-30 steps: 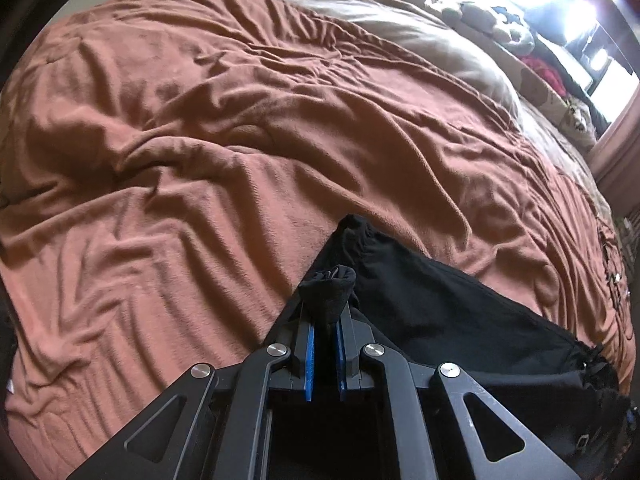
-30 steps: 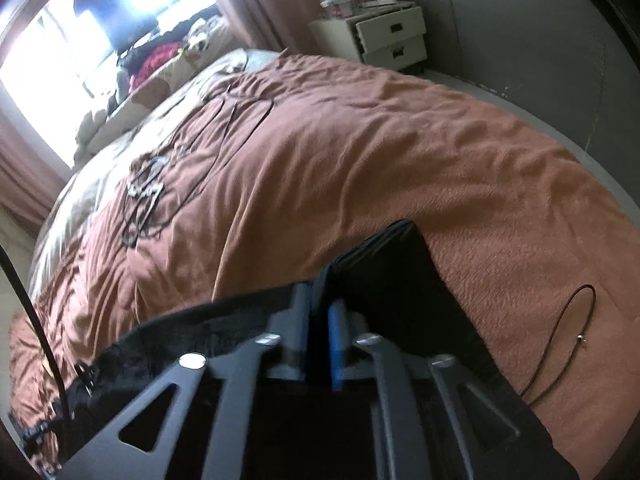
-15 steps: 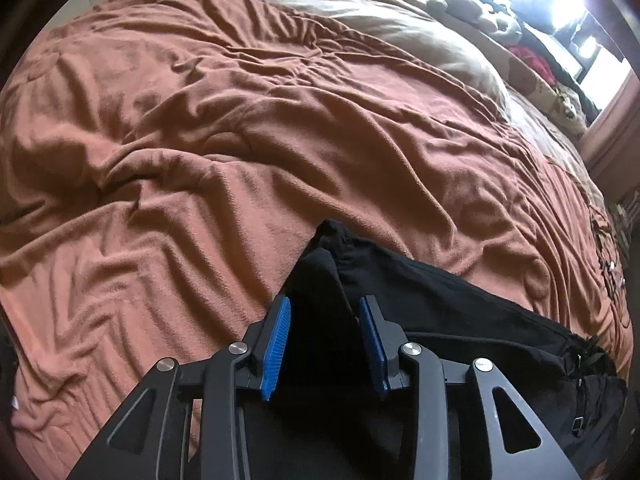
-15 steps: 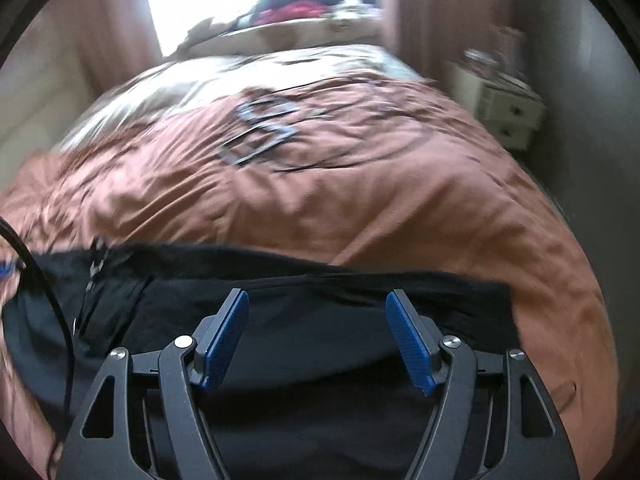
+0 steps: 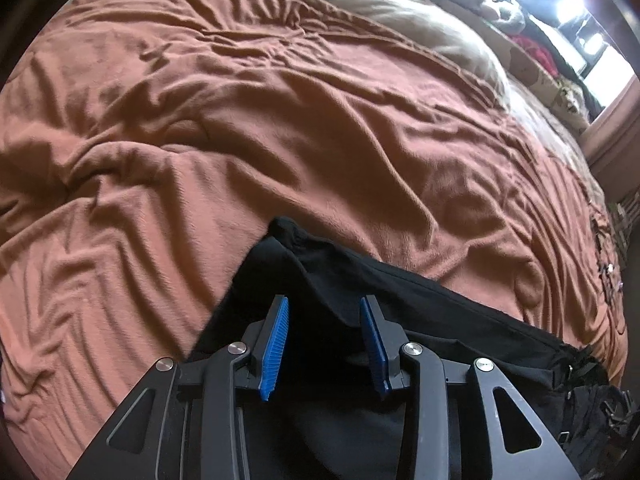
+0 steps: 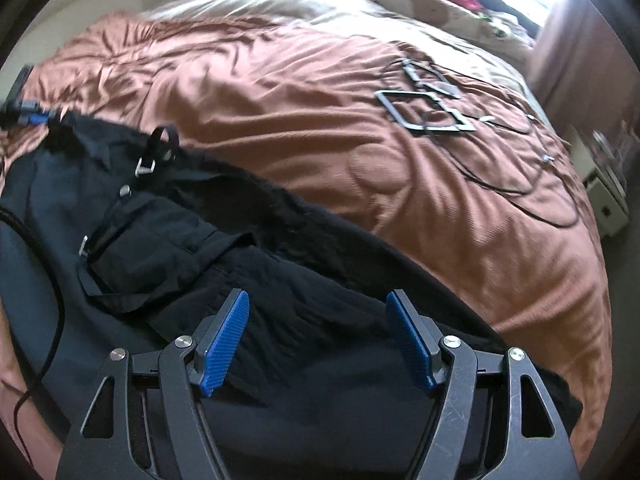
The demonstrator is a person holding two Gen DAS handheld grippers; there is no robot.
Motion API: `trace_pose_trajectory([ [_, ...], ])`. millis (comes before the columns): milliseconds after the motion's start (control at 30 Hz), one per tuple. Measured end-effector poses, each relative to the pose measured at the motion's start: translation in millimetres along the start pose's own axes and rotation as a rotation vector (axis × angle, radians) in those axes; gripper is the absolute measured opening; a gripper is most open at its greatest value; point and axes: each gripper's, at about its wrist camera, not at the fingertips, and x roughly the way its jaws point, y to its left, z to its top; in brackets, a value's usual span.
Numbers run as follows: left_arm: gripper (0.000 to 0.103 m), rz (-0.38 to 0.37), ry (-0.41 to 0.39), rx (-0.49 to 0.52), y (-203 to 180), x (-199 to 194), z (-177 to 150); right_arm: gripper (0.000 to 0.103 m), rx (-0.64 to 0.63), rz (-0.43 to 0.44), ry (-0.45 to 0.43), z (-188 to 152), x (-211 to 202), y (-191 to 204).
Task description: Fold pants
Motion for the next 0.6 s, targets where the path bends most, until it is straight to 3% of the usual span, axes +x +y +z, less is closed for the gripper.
trace_pose_trajectory([
  [133, 0.037, 0.03, 0.016, -0.032, 0, 12, 0, 0.07, -0.027, 0.013, 0.032, 12, 24, -2],
  [200, 0.012, 0.041, 0.014, -0.05, 2, 14, 0, 0.07, -0.038, 0.016, 0.047, 14, 30, -4],
  [233, 0.009, 0.044, 0.024, -0.057, 4, 16, 0, 0.07, -0.042, 0.024, 0.052, 15, 31, -5],
  [467, 0.002, 0.07, 0.025, -0.038, 3, 17, 0, 0.064, -0.121, 0.069, 0.135, 18, 49, 3],
  [533, 0.002, 0.077, 0.018, -0.022, 2, 14, -1, 0.059, -0.109, 0.084, 0.143, 19, 53, 2],
  [600, 0.002, 0.075, 0.016, -0.019, 1, 12, -1, 0.039, -0.119, 0.067, 0.126, 20, 48, 5],
])
